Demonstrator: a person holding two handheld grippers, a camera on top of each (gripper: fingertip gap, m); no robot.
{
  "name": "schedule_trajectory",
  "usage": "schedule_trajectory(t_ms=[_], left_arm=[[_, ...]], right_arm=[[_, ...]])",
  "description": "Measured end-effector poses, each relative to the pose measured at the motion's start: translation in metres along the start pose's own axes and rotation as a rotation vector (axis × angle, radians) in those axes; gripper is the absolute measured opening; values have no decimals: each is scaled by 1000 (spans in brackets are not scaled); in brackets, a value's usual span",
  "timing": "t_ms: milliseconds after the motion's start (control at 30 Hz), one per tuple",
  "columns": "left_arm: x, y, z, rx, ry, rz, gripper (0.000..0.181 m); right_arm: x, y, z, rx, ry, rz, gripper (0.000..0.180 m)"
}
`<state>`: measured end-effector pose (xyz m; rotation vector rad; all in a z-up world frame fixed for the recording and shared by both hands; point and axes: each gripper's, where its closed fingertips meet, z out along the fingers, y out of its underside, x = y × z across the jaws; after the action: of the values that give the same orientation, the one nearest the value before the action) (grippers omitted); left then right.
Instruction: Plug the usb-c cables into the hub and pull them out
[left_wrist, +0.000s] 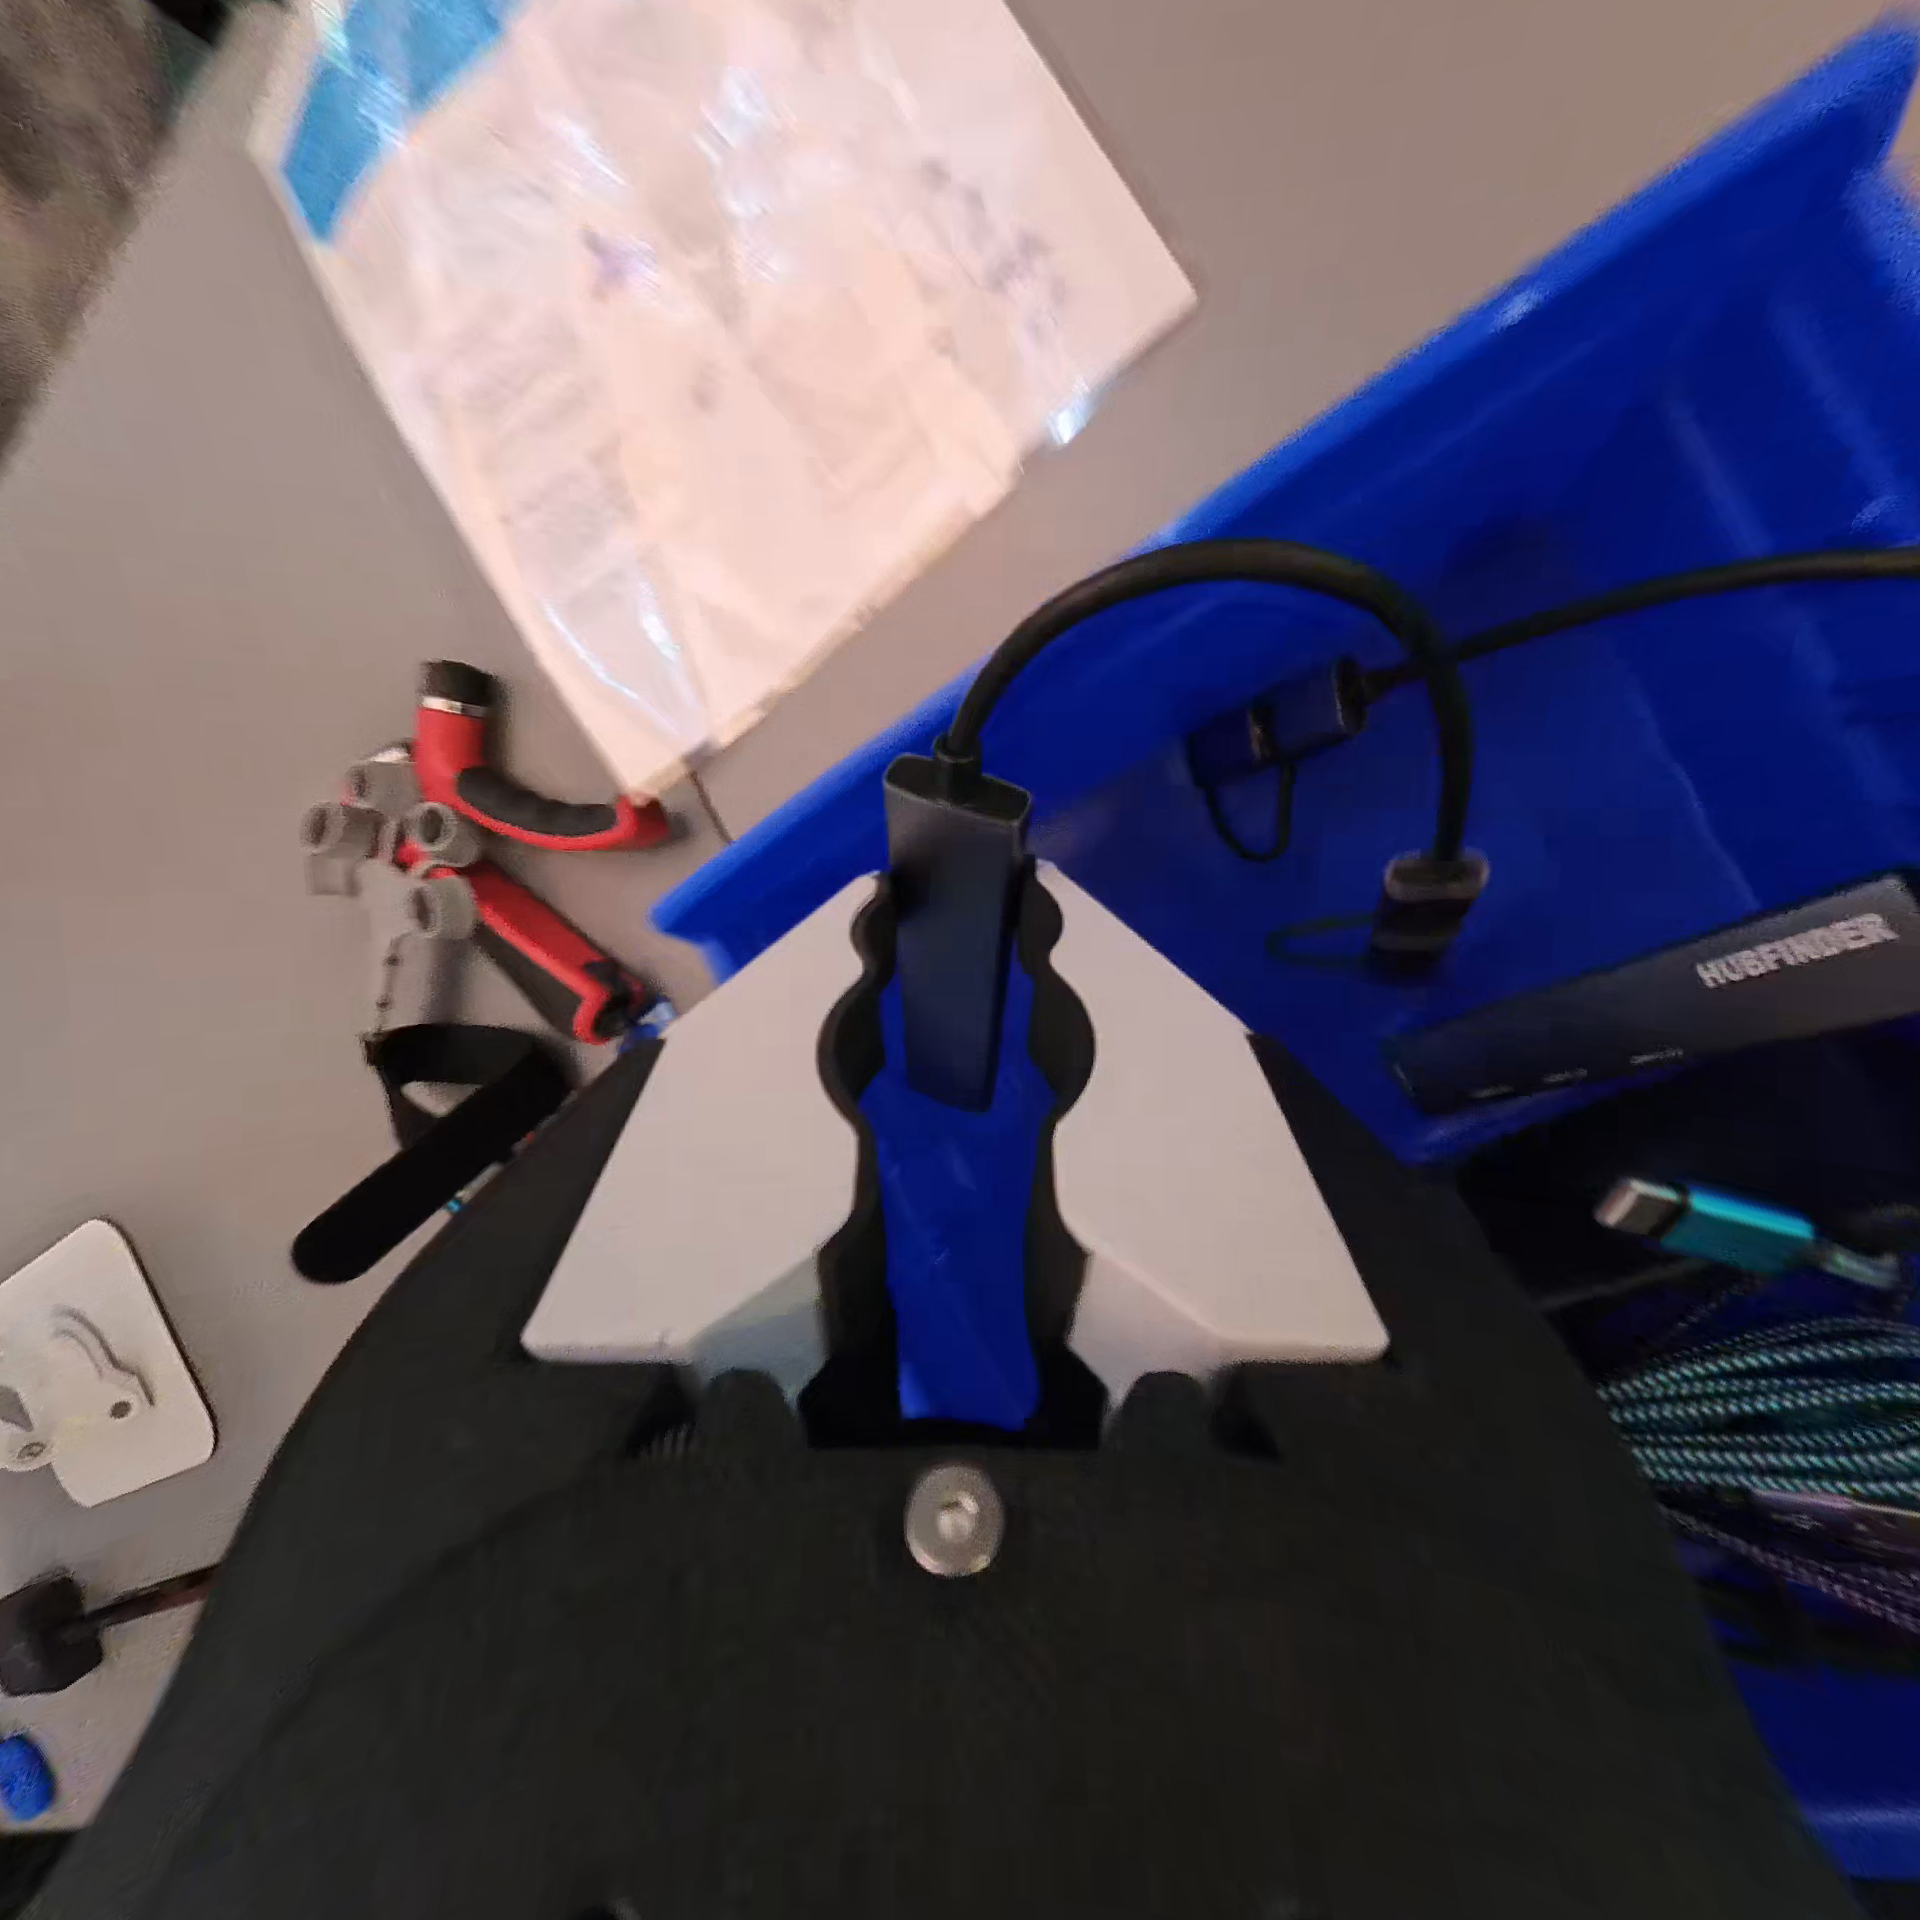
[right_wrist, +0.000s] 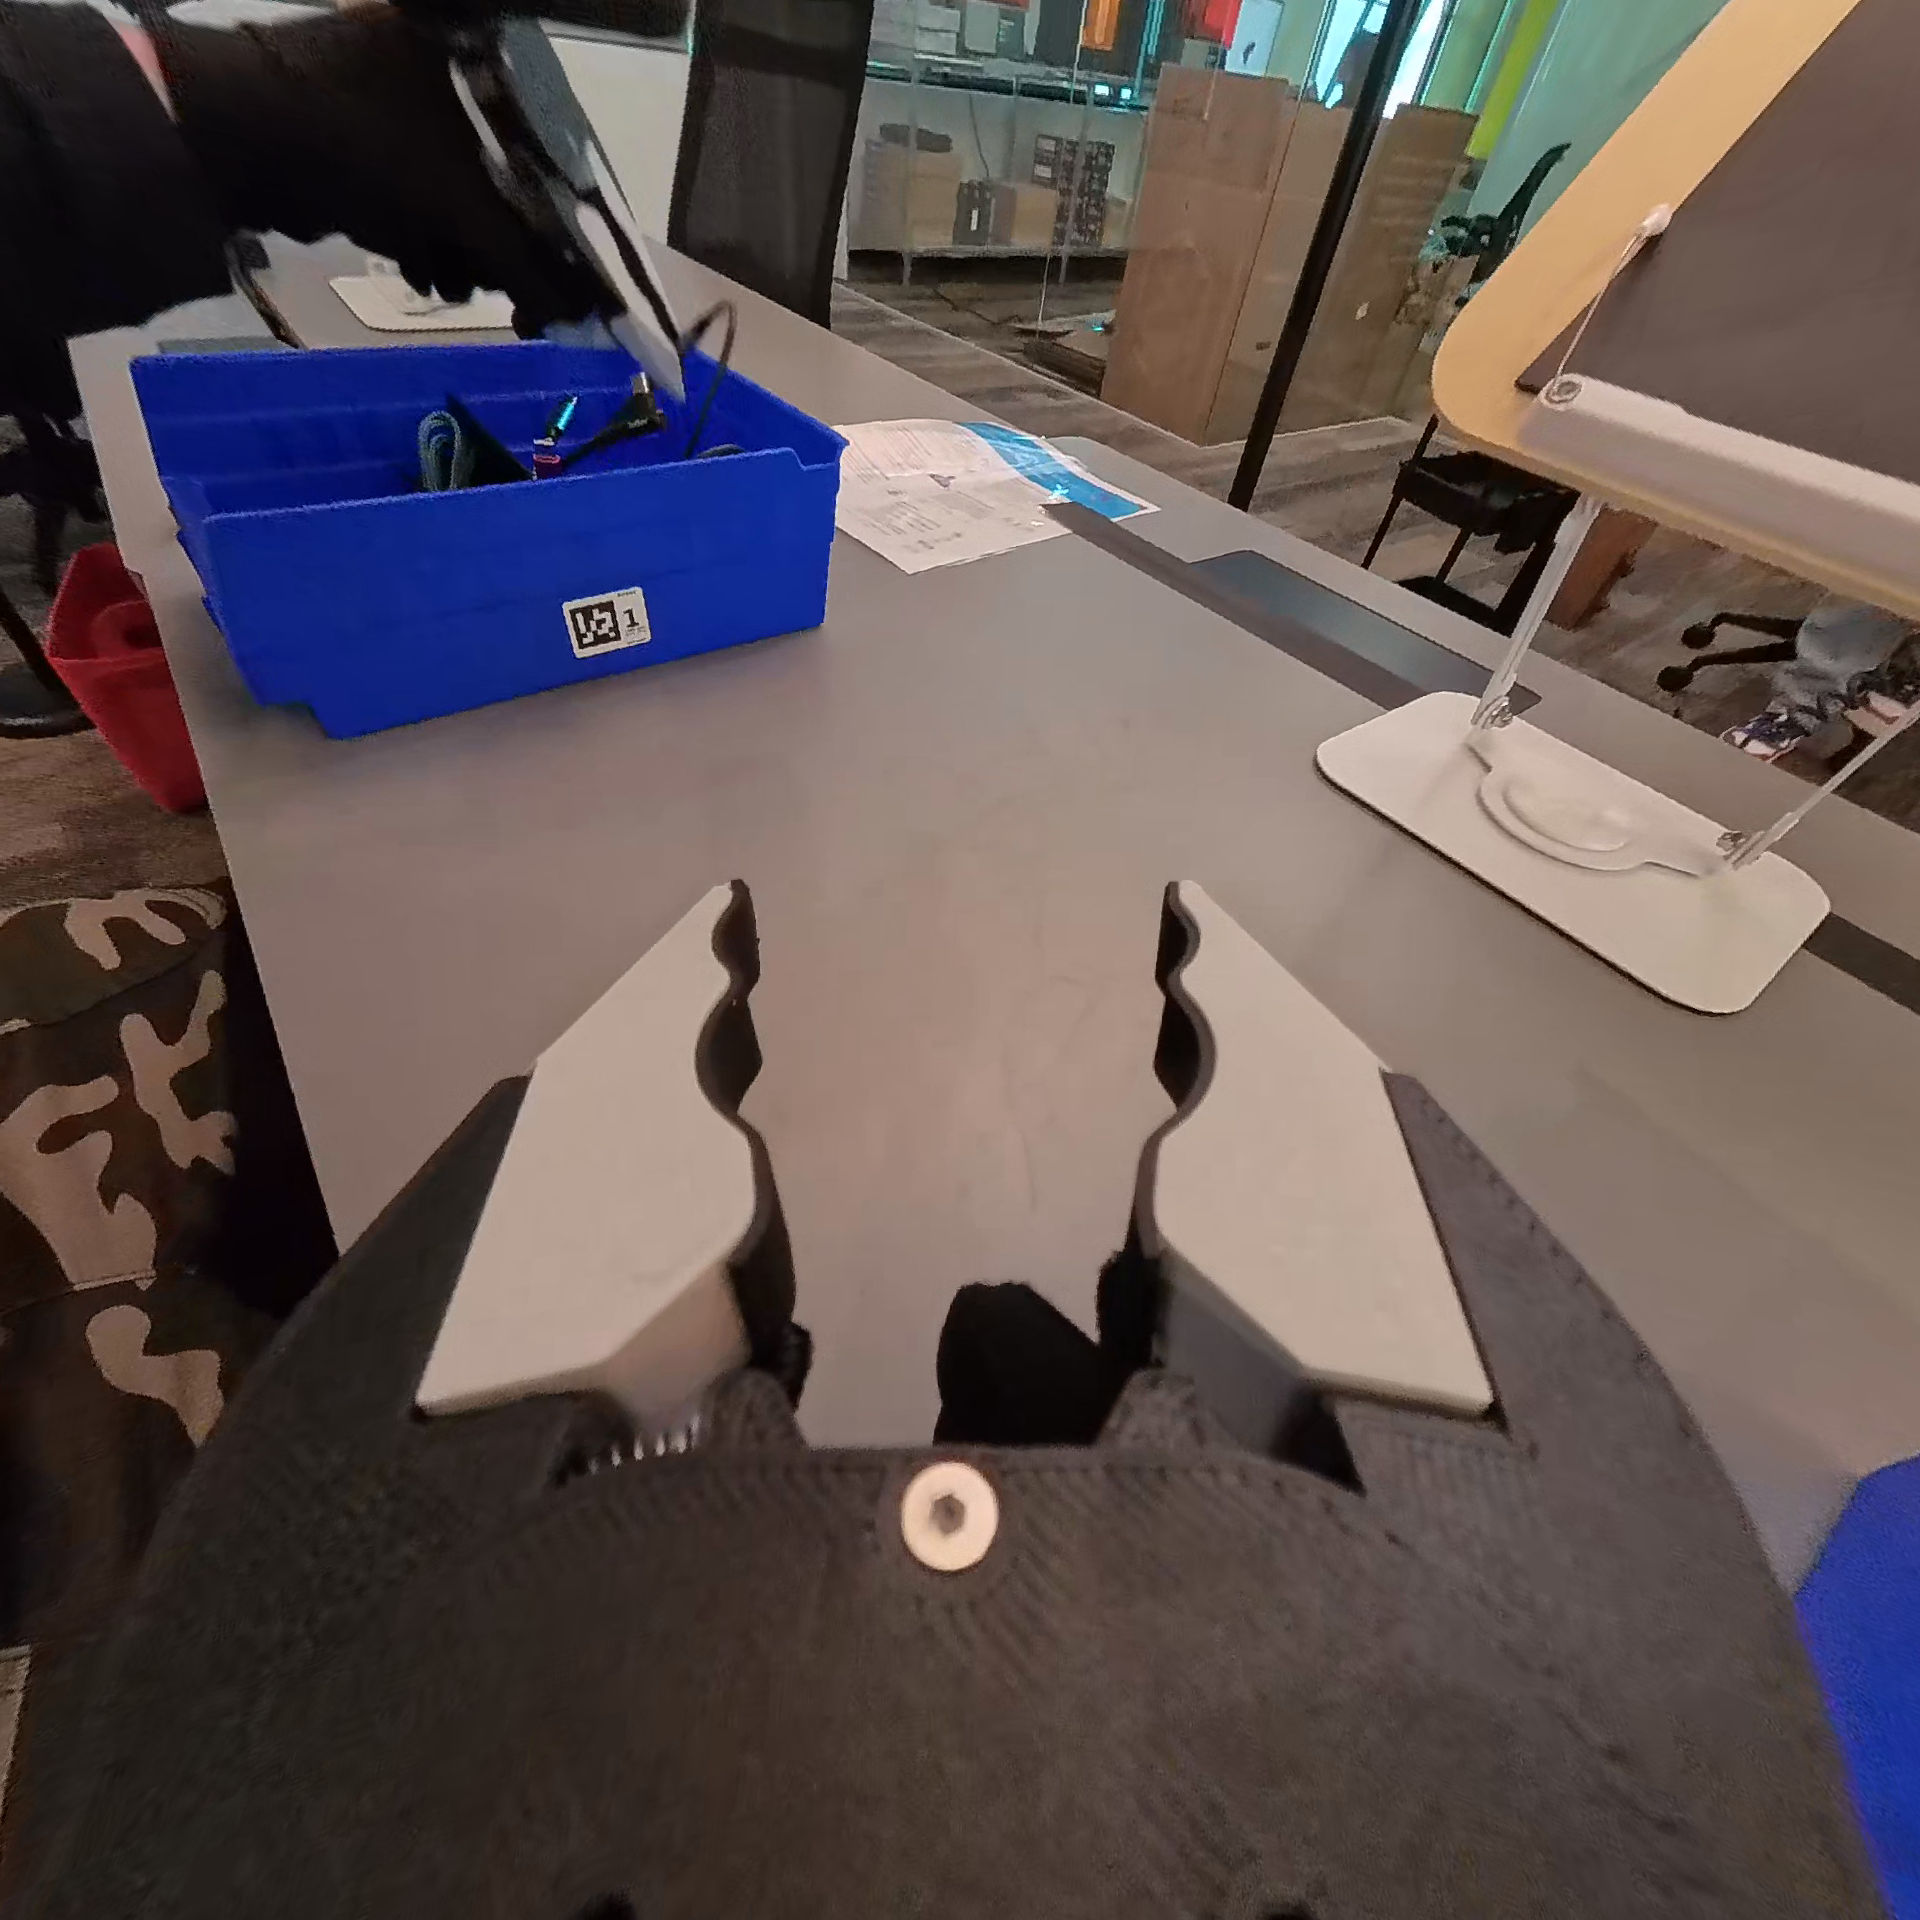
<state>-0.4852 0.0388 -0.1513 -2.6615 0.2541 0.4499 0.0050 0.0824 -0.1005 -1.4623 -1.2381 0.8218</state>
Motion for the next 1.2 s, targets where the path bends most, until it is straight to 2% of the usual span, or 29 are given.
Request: schedule_trajectory(t_ms=[200,300,400,533,700,833,967,1200], left_arm=[[-38,-40,-91,286,-89,-121,21],[-33,-69,-139,401,-79,-120,21],[11,-105,-173,469,-14,-21,21],[100,-148,-186,461,75,211,21],[220,-180,-161,386,270,448,20],[293,-173,-114,237,331,569,20],[342,-157,-71,103,371,627,20],[389,-134,-15,-45,440,621,20]], right_arm=[[4,23,13,-50,13,-11,76],[8,39,20,-75,34,-10,77],[16,53,24,-89,65,-7,78],[28,73,26,-108,98,20,78],[48,78,18,-104,185,1,77],[61,73,8,-51,233,36,77],[67,68,2,-10,255,46,76],[72,66,-4,22,267,67,75]])
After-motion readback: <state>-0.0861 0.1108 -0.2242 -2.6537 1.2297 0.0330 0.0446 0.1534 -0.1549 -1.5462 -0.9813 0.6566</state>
